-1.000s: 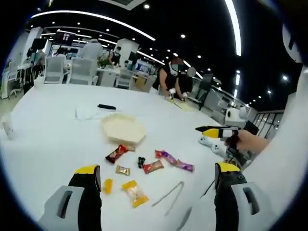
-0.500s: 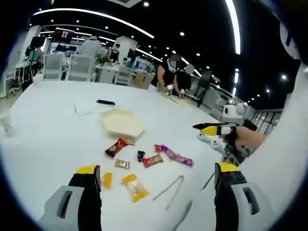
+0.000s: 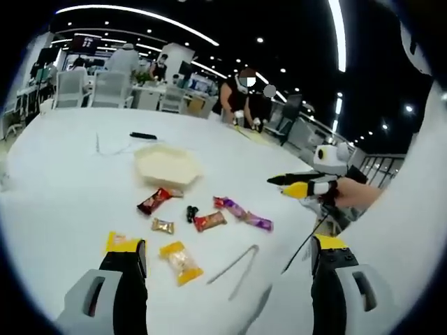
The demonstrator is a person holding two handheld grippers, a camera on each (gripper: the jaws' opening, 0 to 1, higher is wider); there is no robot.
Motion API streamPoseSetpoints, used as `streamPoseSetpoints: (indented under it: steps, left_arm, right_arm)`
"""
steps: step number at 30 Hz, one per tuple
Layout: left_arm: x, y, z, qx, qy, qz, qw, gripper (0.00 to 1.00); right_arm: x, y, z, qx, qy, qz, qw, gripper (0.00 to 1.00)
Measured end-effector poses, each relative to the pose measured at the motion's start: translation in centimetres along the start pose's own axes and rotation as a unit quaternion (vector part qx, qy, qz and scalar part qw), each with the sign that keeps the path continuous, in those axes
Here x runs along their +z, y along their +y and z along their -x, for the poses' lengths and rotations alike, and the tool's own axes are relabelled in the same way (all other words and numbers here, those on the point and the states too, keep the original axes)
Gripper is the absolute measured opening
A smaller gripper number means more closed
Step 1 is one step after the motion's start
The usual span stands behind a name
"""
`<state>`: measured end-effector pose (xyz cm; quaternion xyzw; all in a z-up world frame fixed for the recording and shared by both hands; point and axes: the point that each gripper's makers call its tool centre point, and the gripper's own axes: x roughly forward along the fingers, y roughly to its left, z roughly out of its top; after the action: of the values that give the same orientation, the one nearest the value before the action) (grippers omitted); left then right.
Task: Place the target food into the container with the food tongs after gripping and lifting it, then release it inside without dropping or visibly crushing the food.
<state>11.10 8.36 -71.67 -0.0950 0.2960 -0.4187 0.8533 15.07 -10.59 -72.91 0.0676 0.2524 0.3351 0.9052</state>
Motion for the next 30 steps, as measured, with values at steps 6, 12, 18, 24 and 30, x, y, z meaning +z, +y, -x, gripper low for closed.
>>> streamPoseSetpoints:
  steps: [6,12,18,24,30]
  left_arm:
    - [-0.1,-0.2,-0.6,-0.002,0.001,0.008,1.0,0.99]
    - [0.3,0.1,-1.2,-0.005,-0.003,0.015,0.9999,0.99]
    - [0.7,1.0,-0.7,0.003,-0.015,0.011,0.9998,0.99]
    - [-0.2,1.1,-0.5,0.003,-0.007,0.011,0.9999,0.98]
    - [0.3,0.8,-0.4,-0.004,-0.015,-0.002,0.9999,0.98]
  right_arm:
    - [-0.2,1.1,-0.5,0.022,0.004,-0.001,0.9998,0.58]
    - [-1.0,2.2,-1.4,0.045,0.024,0.009,0.9987,0.57]
    - [-1.9,3.0,-2.4,0.054,0.039,0.014,0.9977,0.57]
    - [-1.9,3.8,-2.5,0.059,0.033,0.018,0.9975,0.57]
    - [-1.8,3.6,-2.4,0.053,0.024,0.032,0.9978,0.57]
